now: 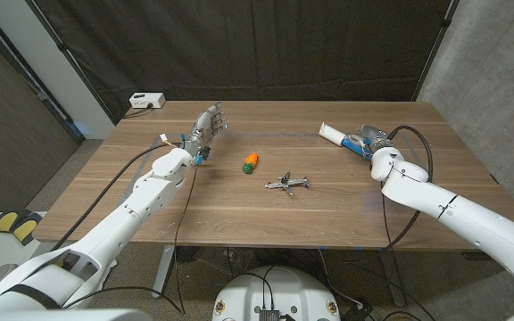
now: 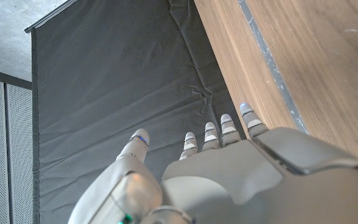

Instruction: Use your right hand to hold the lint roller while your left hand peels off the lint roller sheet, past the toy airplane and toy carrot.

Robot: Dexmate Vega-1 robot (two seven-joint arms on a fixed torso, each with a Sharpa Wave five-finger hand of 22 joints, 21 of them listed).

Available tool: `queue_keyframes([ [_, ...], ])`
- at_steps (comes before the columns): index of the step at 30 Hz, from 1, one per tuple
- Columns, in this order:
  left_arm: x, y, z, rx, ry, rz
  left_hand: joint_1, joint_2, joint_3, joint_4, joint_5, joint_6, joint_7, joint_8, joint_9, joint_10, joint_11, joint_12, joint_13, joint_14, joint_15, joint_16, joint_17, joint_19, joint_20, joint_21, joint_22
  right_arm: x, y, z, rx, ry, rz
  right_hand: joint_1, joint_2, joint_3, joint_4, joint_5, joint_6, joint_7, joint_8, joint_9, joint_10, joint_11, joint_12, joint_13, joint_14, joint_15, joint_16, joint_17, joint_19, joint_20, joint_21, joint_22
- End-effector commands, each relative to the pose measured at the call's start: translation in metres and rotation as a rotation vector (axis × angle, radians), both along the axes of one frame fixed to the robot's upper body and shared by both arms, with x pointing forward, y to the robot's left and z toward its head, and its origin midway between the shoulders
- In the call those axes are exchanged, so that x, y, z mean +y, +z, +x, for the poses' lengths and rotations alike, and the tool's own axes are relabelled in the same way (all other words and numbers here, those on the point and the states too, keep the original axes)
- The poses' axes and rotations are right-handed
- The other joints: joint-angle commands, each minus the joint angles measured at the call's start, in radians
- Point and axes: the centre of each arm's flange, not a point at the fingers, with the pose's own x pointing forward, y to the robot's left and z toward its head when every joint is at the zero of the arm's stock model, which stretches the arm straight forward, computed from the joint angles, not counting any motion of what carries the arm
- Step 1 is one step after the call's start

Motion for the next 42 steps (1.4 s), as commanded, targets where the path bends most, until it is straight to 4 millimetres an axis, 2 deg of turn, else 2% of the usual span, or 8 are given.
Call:
queue_keyframes([
  [1,-0.003,0.002,0.001,-0.003,-0.009,-0.004,-0.011,0.001,0.0,0.001,0.002,0.007,-0.002,0.0,0.003,0.007,0.002,0.005,0.004,-0.006,0.005,-0.003,0.004,-0.005,0.004,-0.005,0.004,0.004,-0.006,0.009,0.079,-0.041,-0.032,0.014,-0.001,0.007,0.003,0.003,0.012,-0.002,0.001,0.003,0.009,0.001,0.003,0.004,0.008,-0.001,0.006,0.0,0.007,0.0,-0.001,0.003],
  [6,-0.003,0.003,0.001,-0.005,-0.009,-0.005,-0.012,0.001,0.0,0.0,0.002,0.007,-0.002,-0.001,0.003,0.007,0.002,0.005,0.004,-0.006,0.005,-0.004,0.004,-0.004,0.002,-0.005,0.004,0.005,-0.006,0.012,0.104,-0.067,-0.03,0.018,0.005,0.01,0.006,0.003,0.019,-0.004,0.002,0.003,0.011,0.0,0.003,0.004,0.008,-0.003,0.007,0.001,0.008,0.0,-0.002,0.003],
  [12,-0.003,0.003,0.003,-0.003,-0.011,-0.01,-0.012,0.0,0.0,0.0,0.002,0.005,-0.002,-0.002,0.003,0.006,0.001,0.004,0.004,-0.005,0.005,-0.004,0.004,-0.004,0.002,-0.006,0.004,0.008,-0.008,0.015,0.138,-0.106,-0.046,0.023,0.044,0.022,0.023,0.003,0.028,-0.011,0.002,0.003,0.017,-0.009,0.003,0.005,0.005,-0.015,0.011,0.01,0.013,-0.009,-0.004,0.003],
  [23,-0.002,0.005,0.004,-0.006,-0.014,-0.014,-0.013,0.0,0.0,0.0,0.003,0.003,-0.003,-0.004,0.003,0.005,0.002,0.003,0.004,-0.005,0.005,-0.004,0.004,-0.003,0.004,-0.006,0.005,0.014,-0.009,0.021,0.177,-0.145,-0.076,0.029,0.057,0.028,0.03,0.002,0.032,-0.015,0.0,0.004,0.021,-0.018,0.003,0.005,0.005,-0.022,0.014,0.014,0.018,-0.016,-0.005,0.003],
  [33,0.0,0.004,0.004,-0.009,-0.014,-0.02,-0.014,0.001,0.001,-0.001,0.003,0.001,-0.004,-0.005,0.003,0.006,0.001,0.003,0.004,-0.004,0.004,-0.005,0.005,-0.003,0.004,-0.007,0.005,0.02,-0.01,0.024,0.173,-0.174,-0.123,0.057,0.062,0.044,0.021,0.003,0.036,-0.019,-0.001,0.004,0.026,-0.029,0.003,0.005,0.013,-0.035,0.016,0.014,0.031,-0.026,-0.003,0.003],
  [35,0.0,0.004,0.004,-0.008,-0.015,-0.02,-0.014,0.001,0.001,-0.001,0.002,0.001,-0.004,-0.005,0.003,0.006,0.002,0.003,0.004,-0.004,0.005,-0.005,0.005,-0.003,0.005,-0.008,0.005,0.022,-0.011,0.024,0.156,-0.181,-0.137,0.078,0.067,0.055,0.017,0.004,0.044,-0.024,-0.001,0.005,0.035,-0.035,0.006,0.005,0.022,-0.043,0.02,0.014,0.042,-0.031,-0.002,0.003],
  [37,0.0,0.004,0.004,-0.008,-0.015,-0.02,-0.015,0.001,0.001,-0.001,0.002,0.001,-0.004,-0.005,0.003,0.005,0.002,0.002,0.004,-0.004,0.005,-0.005,0.005,-0.003,0.005,-0.008,0.005,0.024,-0.011,0.025,0.14,-0.189,-0.151,0.121,0.07,0.077,0.01,0.007,0.061,-0.035,0.002,0.005,0.054,-0.04,0.011,0.005,0.04,-0.051,0.027,0.015,0.064,-0.041,0.003,0.003],
  [42,0.001,0.004,0.004,-0.009,-0.013,-0.019,-0.015,0.0,0.001,-0.001,0.002,0.0,-0.004,-0.005,0.003,0.004,0.002,0.002,0.004,-0.004,0.005,-0.005,0.005,-0.003,0.005,-0.008,0.005,0.03,-0.013,0.028,0.112,-0.192,-0.183,0.224,0.069,0.112,0.01,0.008,0.137,-0.05,0.016,0.006,0.149,-0.056,0.042,0.01,0.134,-0.088,0.078,0.036,0.129,-0.061,0.022,0.006],
])
